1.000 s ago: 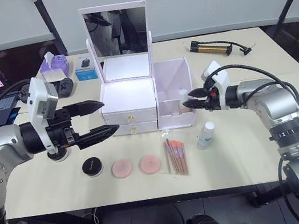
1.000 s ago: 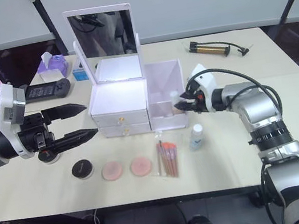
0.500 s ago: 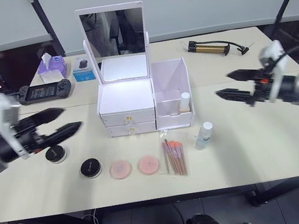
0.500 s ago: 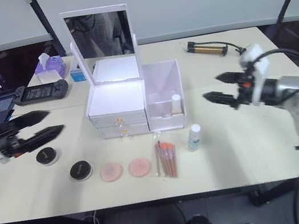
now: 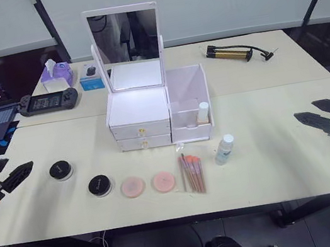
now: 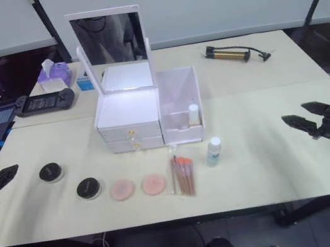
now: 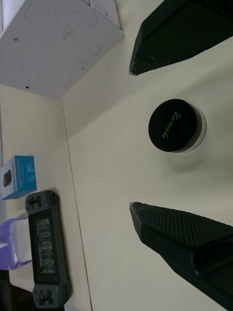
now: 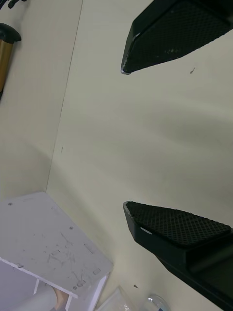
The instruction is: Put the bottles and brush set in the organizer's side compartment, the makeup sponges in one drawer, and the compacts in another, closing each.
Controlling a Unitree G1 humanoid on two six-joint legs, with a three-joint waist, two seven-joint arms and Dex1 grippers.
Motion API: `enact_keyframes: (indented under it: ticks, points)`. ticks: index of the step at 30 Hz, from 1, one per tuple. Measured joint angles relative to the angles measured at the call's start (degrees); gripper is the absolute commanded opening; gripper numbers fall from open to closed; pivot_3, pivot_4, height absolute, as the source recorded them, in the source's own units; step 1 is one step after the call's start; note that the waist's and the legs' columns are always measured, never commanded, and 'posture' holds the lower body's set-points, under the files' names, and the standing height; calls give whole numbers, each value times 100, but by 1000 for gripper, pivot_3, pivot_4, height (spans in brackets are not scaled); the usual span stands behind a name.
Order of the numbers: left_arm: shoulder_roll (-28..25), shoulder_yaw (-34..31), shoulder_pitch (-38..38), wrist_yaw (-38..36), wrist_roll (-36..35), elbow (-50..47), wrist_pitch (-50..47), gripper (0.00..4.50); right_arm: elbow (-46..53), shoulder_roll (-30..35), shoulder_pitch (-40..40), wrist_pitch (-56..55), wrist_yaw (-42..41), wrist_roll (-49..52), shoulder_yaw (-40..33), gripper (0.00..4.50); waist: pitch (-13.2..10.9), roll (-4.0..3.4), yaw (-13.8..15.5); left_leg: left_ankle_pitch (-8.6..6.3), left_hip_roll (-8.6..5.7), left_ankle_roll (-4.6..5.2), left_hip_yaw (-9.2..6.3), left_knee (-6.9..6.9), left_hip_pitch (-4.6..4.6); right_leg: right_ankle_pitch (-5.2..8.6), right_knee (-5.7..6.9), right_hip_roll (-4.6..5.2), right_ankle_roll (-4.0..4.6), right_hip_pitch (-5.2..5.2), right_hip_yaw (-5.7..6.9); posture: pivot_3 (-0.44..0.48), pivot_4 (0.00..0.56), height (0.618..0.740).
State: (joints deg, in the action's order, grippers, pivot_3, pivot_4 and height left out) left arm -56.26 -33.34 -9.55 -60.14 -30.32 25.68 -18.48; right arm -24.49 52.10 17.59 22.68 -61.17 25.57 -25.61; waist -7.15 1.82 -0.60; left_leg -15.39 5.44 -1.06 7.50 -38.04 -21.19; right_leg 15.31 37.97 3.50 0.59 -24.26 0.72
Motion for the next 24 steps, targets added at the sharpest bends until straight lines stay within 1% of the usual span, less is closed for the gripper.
enact_keyframes:
  ticks: [3, 6, 9, 12, 14, 17, 20, 24]
  points:
    - [-25, 23, -383, 4, -10, -15, 14, 4500, 142, 2, -32, -87, -21, -63, 110, 4465, -1, 4, 8, 1, 0, -1, 0, 0, -1, 0, 0, 0, 0, 2, 3, 0, 150, 689]
    - [-216, 210, -701, -173, -28, -347, -88, 4500, 572, 2, -50, -55, -130, 20, 200, 4465, -1, 3, 4, 0, 0, -2, 2, 0, -2, 0, 0, 0, -1, 2, 1, 0, 150, 689]
    - [-252, 753, -963, -526, -68, -1030, -251, 4500, 1618, -77, -90, 174, -240, 330, 295, 4465, 1, -8, 2, 1, 0, -4, 2, 0, -1, 0, 2, -2, -2, 3, 0, 0, 150, 689]
    - [-63, 1384, -1197, -664, -213, -1863, -648, 4500, 2595, -200, -155, 342, -150, 537, 485, 4465, 0, -4, 17, 2, 0, -6, 1, 0, -2, 1, 2, -3, -3, 4, 1, 0, 150, 689]
    - [48, 1711, -1444, -696, -397, -2306, -984, 4500, 3166, -253, -255, 695, 26, 744, 645, 4465, -1, 5, 29, 4, 0, -9, -1, 0, -5, 0, 2, -4, -3, 4, 1, 0, 150, 689]
    - [75, 1938, -1619, -797, -674, -2823, -1346, 4500, 3742, -295, -343, 1132, 265, 899, 910, 4465, -1, 5, 27, 4, -1, -8, -1, 0, -1, 1, 1, -6, -3, 5, -3, 0, 150, 689]
    - [235, 2152, -1643, -1001, -1027, -3164, -1687, 4500, 4027, -348, -452, 1305, 480, 879, 1207, 4465, -1, 5, 22, 5, -1, -8, -4, 0, -1, 3, 2, -8, -6, 4, -2, 0, 150, 689]
    - [241, 2434, -1683, -1202, -1031, -3160, -1775, 4500, 4081, -588, -506, 1359, 869, 764, 1384, 4465, -2, 6, 16, 5, -2, -9, -7, 0, -2, 4, 1, -9, -8, 3, -2, 0, 150, 689]
